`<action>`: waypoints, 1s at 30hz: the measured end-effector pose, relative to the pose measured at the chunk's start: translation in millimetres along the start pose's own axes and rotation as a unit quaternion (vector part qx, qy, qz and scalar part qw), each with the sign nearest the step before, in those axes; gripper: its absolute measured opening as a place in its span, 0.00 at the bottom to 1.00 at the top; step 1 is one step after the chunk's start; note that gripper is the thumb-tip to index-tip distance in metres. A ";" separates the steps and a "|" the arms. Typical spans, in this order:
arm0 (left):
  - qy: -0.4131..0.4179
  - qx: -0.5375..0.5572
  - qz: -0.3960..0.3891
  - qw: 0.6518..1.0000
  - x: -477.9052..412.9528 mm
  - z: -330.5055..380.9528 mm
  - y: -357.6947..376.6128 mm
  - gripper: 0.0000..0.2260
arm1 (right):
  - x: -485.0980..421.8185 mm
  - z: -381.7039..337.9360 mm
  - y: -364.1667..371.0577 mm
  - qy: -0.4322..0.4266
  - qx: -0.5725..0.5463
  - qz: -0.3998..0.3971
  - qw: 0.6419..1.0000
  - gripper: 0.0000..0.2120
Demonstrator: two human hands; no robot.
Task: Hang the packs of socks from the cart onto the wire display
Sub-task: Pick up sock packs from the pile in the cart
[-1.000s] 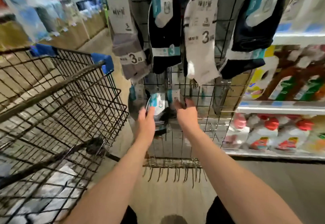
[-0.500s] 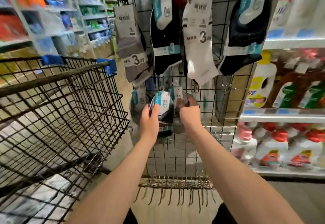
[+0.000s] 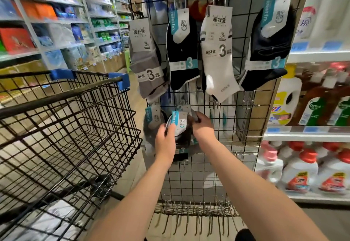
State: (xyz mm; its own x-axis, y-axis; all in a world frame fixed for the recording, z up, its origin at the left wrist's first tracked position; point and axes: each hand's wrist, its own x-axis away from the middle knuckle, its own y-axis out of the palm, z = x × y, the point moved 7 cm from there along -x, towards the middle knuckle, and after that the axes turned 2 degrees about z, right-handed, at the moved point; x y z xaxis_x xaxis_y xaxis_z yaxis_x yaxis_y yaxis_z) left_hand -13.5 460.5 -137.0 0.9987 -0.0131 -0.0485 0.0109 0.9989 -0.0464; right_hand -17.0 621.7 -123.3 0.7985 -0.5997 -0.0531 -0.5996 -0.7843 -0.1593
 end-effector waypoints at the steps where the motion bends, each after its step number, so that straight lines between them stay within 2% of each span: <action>1: 0.002 0.002 -0.004 1.000 -1.6 -1.0 1.0 0.18 | -0.4 1.3 -0.4 0.008 -0.015 0.004 1.000 0.14; 4: 0.004 0.000 -0.020 1.000 -5.4 -5.5 4.6 0.14 | -1.3 7.6 -0.2 0.038 -0.062 0.009 0.997 0.14; 9: 0.010 -0.005 -0.033 0.999 -10.4 -7.9 7.6 0.10 | 3.1 15.1 -0.9 0.059 -0.059 0.017 0.996 0.13; 14: 0.012 -0.017 -0.040 0.999 -14.4 -15.0 5.1 0.19 | 19.1 19.9 -17.5 -0.033 -0.099 0.099 0.990 0.12; 16: 0.011 -0.016 -0.043 0.999 -14.4 -14.1 6.1 0.21 | 26.6 19.9 -15.7 -0.056 -0.120 0.075 0.988 0.14; 20: 0.010 -0.012 -0.058 0.998 -13.3 -12.8 12.6 0.21 | 32.1 22.7 -0.2 -0.038 -0.123 -0.021 0.991 0.13; 23: -0.003 -0.035 -0.059 0.998 -20.7 -25.4 19.4 0.34 | 32.6 20.5 -2.2 -0.051 -0.078 -0.031 0.995 0.13; 24: -0.001 -0.042 -0.064 0.997 -19.0 -24.0 20.7 0.34 | 32.6 20.2 -3.7 -0.054 -0.071 -0.030 0.996 0.14; 27: 0.032 -0.050 -0.081 0.995 -11.8 -13.1 22.2 0.17 | 34.6 20.1 -9.6 -0.054 -0.084 -0.017 0.995 0.14; 30: 0.070 -0.080 -0.099 0.989 -11.3 -7.1 27.5 0.14 | 34.2 24.1 -20.5 -0.048 -0.091 0.027 0.994 0.16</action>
State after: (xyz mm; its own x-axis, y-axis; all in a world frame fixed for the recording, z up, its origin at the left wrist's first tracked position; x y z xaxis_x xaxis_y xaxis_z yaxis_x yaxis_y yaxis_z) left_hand -24.8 487.8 -144.8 0.9609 -0.2254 -0.1607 0.1865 0.9562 -0.2255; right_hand 23.9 621.2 -145.6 0.7616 -0.6301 -0.1515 -0.6341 -0.7728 0.0260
